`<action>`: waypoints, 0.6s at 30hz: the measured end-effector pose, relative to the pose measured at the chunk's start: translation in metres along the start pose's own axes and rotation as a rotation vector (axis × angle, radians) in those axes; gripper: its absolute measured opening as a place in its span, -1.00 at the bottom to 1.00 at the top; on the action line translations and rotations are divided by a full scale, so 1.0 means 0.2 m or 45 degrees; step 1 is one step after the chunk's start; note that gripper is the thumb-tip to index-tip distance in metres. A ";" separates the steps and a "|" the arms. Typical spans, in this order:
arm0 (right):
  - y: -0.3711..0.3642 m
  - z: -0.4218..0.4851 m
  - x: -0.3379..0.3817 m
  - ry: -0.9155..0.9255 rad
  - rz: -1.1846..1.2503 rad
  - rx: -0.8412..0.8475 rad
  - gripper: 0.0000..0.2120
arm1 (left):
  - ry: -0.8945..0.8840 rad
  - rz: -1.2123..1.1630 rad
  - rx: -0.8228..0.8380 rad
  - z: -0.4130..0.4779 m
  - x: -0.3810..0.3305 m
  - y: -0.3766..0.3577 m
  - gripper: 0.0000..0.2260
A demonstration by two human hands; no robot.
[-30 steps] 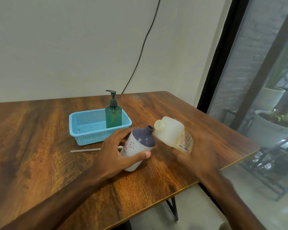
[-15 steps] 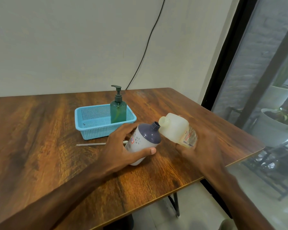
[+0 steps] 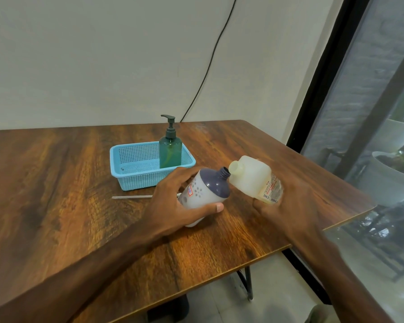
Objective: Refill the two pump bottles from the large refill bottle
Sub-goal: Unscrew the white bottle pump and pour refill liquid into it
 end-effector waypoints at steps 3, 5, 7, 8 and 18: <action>0.00 0.00 0.00 0.019 0.001 -0.001 -0.37 | -0.012 -0.008 -0.014 0.00 -0.01 0.00 -0.41; 0.01 0.00 0.00 0.031 -0.015 -0.002 -0.36 | -0.017 0.006 -0.015 0.00 0.00 0.00 -0.38; 0.01 0.00 0.00 0.065 -0.016 -0.003 -0.36 | -0.023 0.013 -0.014 -0.01 0.00 -0.01 -0.36; 0.01 0.00 0.01 0.086 -0.009 -0.006 -0.34 | -0.028 0.009 -0.012 -0.01 0.00 -0.01 -0.36; 0.03 0.05 0.03 0.197 -0.050 -0.006 -0.19 | -0.028 0.010 -0.053 -0.01 0.00 0.00 -0.40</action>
Point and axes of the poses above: each hand's wrist, its own z-axis towards the middle knuckle, its own y-axis out of the back of the hand, x = y × z, the point moved 2 cm from there along z, towards the middle knuckle, and after that the axes turned 4 degrees about y, right-handed, at the moved point
